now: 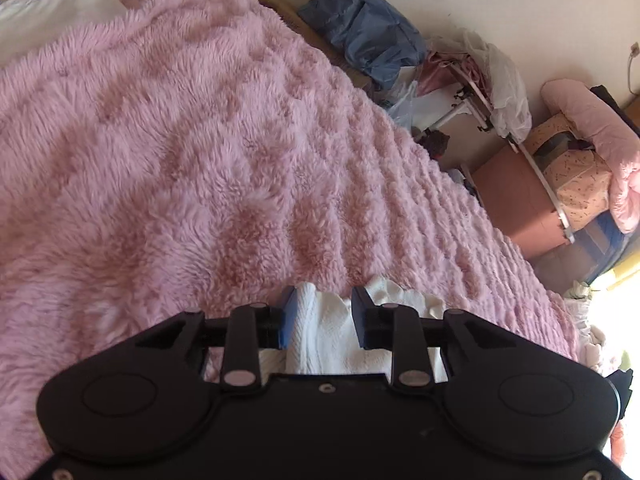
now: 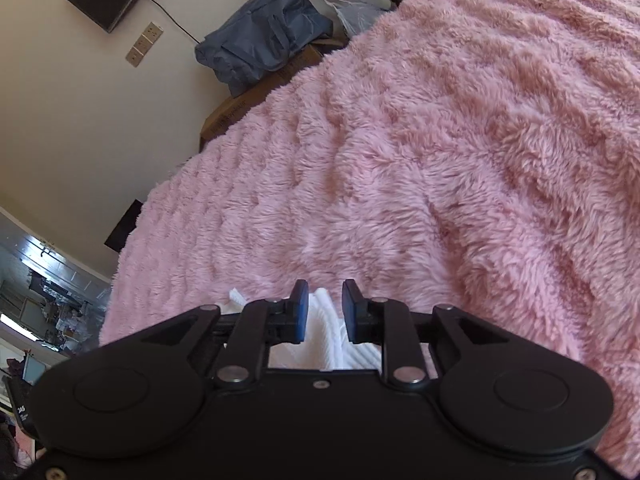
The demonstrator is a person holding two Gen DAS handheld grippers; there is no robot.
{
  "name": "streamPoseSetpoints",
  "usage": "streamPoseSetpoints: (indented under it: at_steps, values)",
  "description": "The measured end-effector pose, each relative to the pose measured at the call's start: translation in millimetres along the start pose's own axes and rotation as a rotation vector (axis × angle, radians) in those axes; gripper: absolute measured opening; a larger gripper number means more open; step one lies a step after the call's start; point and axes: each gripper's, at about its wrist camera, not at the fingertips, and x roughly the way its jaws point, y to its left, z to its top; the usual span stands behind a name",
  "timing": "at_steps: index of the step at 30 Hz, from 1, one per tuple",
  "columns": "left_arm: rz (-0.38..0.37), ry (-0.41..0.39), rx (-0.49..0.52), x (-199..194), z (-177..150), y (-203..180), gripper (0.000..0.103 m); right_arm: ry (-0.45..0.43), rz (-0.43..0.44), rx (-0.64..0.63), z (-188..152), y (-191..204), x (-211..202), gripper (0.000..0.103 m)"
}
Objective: Fold small clothes
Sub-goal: 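Lift the hem with both tools and fold it toward the collar, then grasp the folded edge with both tools and tuck it flat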
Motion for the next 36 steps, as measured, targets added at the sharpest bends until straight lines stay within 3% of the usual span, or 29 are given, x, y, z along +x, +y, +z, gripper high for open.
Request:
streamPoseSetpoints:
  at_steps: [2, 5, 10, 15, 19, 23, 30, 31, 33, 34, 36]
  values:
    - [-0.044, 0.010, 0.039, -22.3, -15.5, -2.5, 0.030, 0.033, 0.048, -0.035, -20.9, 0.8, -22.5, 0.021]
    - [-0.046, 0.058, 0.139, -56.7, -56.3, -5.8, 0.033, 0.077, 0.063, -0.135, -58.1, 2.0, -54.1, 0.021]
    - [0.047, 0.154, 0.326, -89.8, -134.4, -16.9, 0.033, 0.160, -0.034, -0.388, -112.8, 21.9, -87.7, 0.021]
    - [0.001, 0.162, 0.422, -108.5, -187.5, -21.1, 0.036, 0.200, -0.055, -0.477, -144.1, 35.2, -106.4, 0.023]
    - [0.013, 0.136, 0.444, -110.7, -201.1, -21.7, 0.036, 0.171, -0.122, -0.554, -157.0, 43.9, -106.9, 0.039]
    - [0.011, 0.147, 0.405, -99.8, -194.3, -24.3, 0.036, 0.186, -0.159, -0.564, -161.4, 48.0, -100.8, 0.039]
    - [0.076, 0.174, 0.374, -80.0, -185.3, -28.7, 0.035, 0.211, -0.183, -0.512, -162.6, 50.0, -88.8, 0.039]
    - [0.069, 0.183, 0.366, -77.5, -185.4, -28.4, 0.035, 0.220, -0.179, -0.507, -162.3, 50.0, -87.2, 0.036]
    - [0.049, 0.206, 0.338, -72.6, -186.1, -28.0, 0.031, 0.230, -0.181, -0.505, -165.0, 52.6, -85.7, 0.016]
    - [0.054, 0.210, 0.327, -71.3, -186.5, -27.7, 0.030, 0.230, -0.190, -0.511, -165.4, 54.0, -82.7, 0.013]
    - [0.045, 0.225, 0.295, -70.3, -185.4, -25.7, 0.007, 0.224, -0.187, -0.486, -164.8, 52.2, -83.5, 0.011]
